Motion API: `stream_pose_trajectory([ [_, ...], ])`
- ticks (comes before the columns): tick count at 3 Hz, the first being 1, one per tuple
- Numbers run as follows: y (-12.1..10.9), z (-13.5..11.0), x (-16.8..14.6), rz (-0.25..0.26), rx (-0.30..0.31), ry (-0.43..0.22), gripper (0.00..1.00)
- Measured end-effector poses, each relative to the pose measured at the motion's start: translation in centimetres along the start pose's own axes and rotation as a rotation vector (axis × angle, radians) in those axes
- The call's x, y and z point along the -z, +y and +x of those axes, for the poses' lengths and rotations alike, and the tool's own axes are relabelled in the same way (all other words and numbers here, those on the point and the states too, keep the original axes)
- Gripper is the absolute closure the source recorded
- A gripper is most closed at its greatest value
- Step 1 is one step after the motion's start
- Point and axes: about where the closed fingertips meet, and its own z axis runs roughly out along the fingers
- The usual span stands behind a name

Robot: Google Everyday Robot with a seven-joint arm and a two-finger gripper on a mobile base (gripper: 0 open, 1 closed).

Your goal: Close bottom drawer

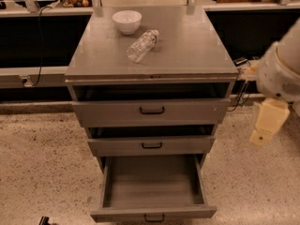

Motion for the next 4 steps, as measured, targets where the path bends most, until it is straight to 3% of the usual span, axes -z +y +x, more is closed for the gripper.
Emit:
stream_pose_trajectory([
  [1,0.8,2.0,-2.2,0.012,-0.038,0.009,0.00],
  [2,0.8,0.8,-3.9,-0.039,-0.011,0.022,0.00],
  [3,2.9,0.6,-8.8,-0.126,0.022,-0.047,0.00],
  [4,2.2,0.4,-9.4,-0.085,0.022,-0.080,0.00],
])
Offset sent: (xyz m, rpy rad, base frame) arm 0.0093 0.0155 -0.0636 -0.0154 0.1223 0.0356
